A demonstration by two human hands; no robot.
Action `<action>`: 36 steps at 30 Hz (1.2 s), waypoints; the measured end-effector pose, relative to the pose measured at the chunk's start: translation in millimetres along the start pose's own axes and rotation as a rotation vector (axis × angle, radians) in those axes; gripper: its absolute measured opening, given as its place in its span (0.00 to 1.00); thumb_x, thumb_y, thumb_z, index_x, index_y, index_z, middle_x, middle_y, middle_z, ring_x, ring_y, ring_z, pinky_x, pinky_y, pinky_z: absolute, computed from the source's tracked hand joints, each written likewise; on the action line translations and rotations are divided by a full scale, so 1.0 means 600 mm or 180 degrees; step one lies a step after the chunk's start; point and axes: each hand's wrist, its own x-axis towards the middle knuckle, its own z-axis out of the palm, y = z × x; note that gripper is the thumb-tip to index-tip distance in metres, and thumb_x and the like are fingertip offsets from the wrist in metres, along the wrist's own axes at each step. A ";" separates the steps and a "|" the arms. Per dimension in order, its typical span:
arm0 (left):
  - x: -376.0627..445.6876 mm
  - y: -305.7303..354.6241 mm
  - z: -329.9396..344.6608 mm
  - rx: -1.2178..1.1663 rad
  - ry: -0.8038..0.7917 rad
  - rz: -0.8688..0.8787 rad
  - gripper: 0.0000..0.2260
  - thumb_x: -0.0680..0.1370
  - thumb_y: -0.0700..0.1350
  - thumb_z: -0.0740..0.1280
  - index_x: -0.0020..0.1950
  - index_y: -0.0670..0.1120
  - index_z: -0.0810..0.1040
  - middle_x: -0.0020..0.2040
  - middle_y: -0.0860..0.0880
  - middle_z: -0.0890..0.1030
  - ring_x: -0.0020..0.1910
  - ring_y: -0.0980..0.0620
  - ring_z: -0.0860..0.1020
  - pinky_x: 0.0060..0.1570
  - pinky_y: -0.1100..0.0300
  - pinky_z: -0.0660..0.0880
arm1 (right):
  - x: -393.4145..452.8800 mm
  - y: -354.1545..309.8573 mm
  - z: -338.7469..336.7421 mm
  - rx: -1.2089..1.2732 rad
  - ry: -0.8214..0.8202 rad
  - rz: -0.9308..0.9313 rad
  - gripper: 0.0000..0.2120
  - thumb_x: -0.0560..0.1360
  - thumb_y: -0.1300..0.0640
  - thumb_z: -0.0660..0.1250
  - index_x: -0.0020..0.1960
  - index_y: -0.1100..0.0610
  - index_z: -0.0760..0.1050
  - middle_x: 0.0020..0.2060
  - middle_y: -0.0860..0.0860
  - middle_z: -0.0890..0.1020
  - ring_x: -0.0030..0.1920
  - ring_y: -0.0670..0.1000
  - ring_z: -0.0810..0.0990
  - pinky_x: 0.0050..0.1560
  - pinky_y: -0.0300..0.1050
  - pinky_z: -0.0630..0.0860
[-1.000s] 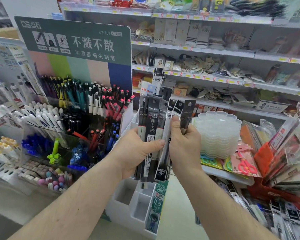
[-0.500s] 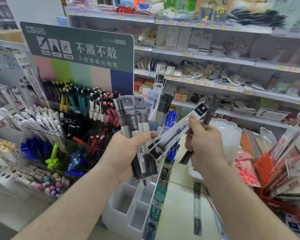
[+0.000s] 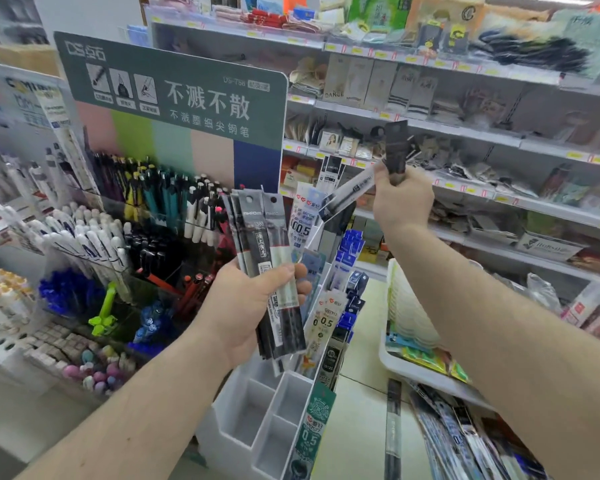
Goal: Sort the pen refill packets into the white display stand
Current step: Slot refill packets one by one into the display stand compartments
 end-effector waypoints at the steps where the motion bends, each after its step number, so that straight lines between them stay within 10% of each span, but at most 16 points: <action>1: -0.001 0.002 0.000 -0.0012 -0.0003 -0.0022 0.04 0.79 0.32 0.64 0.50 0.36 0.79 0.39 0.43 0.84 0.35 0.49 0.82 0.37 0.58 0.82 | 0.005 0.001 0.007 -0.0146 -0.0049 -0.0063 0.22 0.80 0.47 0.66 0.31 0.52 0.63 0.27 0.47 0.70 0.32 0.50 0.69 0.38 0.45 0.67; 23: -0.008 0.003 -0.004 0.0139 -0.0185 -0.0051 0.05 0.79 0.34 0.66 0.54 0.38 0.78 0.41 0.44 0.85 0.38 0.49 0.84 0.37 0.59 0.80 | 0.029 0.025 0.073 -0.1177 -0.1519 0.0517 0.15 0.77 0.49 0.71 0.36 0.55 0.72 0.32 0.50 0.75 0.33 0.51 0.73 0.33 0.42 0.69; 30: -0.006 0.002 -0.007 0.0183 -0.0241 -0.0048 0.04 0.79 0.34 0.66 0.52 0.37 0.79 0.40 0.44 0.85 0.36 0.50 0.84 0.35 0.60 0.80 | -0.055 -0.005 0.003 0.0475 -0.1622 0.1505 0.19 0.79 0.38 0.61 0.47 0.55 0.73 0.37 0.52 0.74 0.31 0.50 0.69 0.29 0.43 0.66; 36: -0.001 -0.001 -0.008 0.0293 -0.0228 -0.0005 0.03 0.78 0.34 0.68 0.51 0.37 0.80 0.37 0.44 0.84 0.34 0.51 0.83 0.32 0.61 0.78 | -0.163 -0.023 -0.045 0.2148 -0.2017 0.2162 0.10 0.82 0.55 0.58 0.47 0.61 0.72 0.36 0.55 0.75 0.32 0.52 0.75 0.27 0.44 0.73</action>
